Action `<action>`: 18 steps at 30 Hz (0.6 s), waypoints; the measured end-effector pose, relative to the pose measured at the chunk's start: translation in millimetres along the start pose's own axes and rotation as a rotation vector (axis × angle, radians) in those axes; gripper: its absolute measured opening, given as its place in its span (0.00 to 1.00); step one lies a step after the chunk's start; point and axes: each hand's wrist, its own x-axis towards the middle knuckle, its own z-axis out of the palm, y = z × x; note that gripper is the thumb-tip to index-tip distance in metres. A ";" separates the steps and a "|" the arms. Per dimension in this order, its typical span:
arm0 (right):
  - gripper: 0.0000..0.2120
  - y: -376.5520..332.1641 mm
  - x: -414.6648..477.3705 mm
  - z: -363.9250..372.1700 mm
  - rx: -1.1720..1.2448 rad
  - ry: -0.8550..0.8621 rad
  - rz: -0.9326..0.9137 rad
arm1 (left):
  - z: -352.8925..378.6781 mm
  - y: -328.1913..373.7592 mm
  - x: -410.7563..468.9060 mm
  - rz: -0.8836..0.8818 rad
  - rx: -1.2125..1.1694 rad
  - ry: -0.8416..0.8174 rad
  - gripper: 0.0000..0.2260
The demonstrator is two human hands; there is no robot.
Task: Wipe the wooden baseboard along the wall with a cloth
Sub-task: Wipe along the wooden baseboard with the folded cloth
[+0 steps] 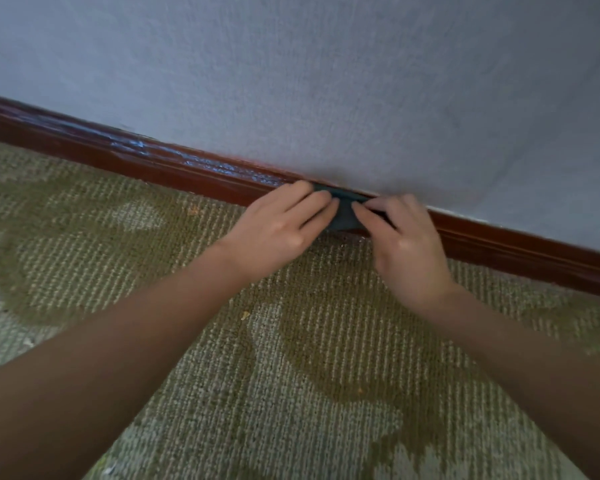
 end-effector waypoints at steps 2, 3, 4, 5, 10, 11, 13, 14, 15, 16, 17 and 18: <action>0.19 10.3 -4.0 -1.4 -0.010 0.017 0.003 | 5.1 1.7 12.4 0.034 0.002 0.028 0.08; 0.18 12.0 -4.1 0.2 -0.015 0.017 -0.011 | 7.0 0.6 15.1 0.047 0.004 0.025 0.08; 0.16 11.9 -3.1 2.7 -0.017 0.015 -0.028 | 8.7 -1.6 14.8 0.059 0.003 0.011 0.08; 0.14 9.5 -1.4 5.3 -0.020 0.012 -0.045 | 9.6 -4.6 11.2 0.064 0.003 -0.010 0.08; 0.13 -12.0 13.8 16.2 0.005 -0.005 -0.054 | 5.6 -21.4 -14.0 0.046 0.027 -0.131 0.11; 0.13 -16.2 17.8 16.4 0.032 -0.005 -0.043 | 3.7 -24.2 -17.1 0.024 0.028 -0.129 0.10; 0.15 -22.4 21.2 13.8 0.080 0.005 -0.028 | 2.1 -24.0 -21.0 -0.044 0.011 -0.102 0.09; 0.15 -23.8 19.1 12.0 0.094 0.008 -0.030 | 2.3 -19.5 -22.0 -0.077 0.003 -0.084 0.10; 0.15 -24.3 13.8 9.8 0.101 0.003 -0.029 | 3.6 -12.4 -23.1 -0.100 -0.003 -0.070 0.11; 0.16 -23.6 6.1 7.6 0.105 -0.011 -0.021 | 6.0 -3.7 -23.8 -0.109 -0.010 -0.063 0.11; 0.17 -21.2 -2.8 4.3 0.104 -0.025 -0.005 | 8.4 5.7 -23.0 -0.105 -0.020 -0.062 0.12; 0.18 -16.7 -11.4 0.3 0.093 -0.032 0.015 | 10.6 13.7 -19.9 -0.085 -0.030 -0.062 0.12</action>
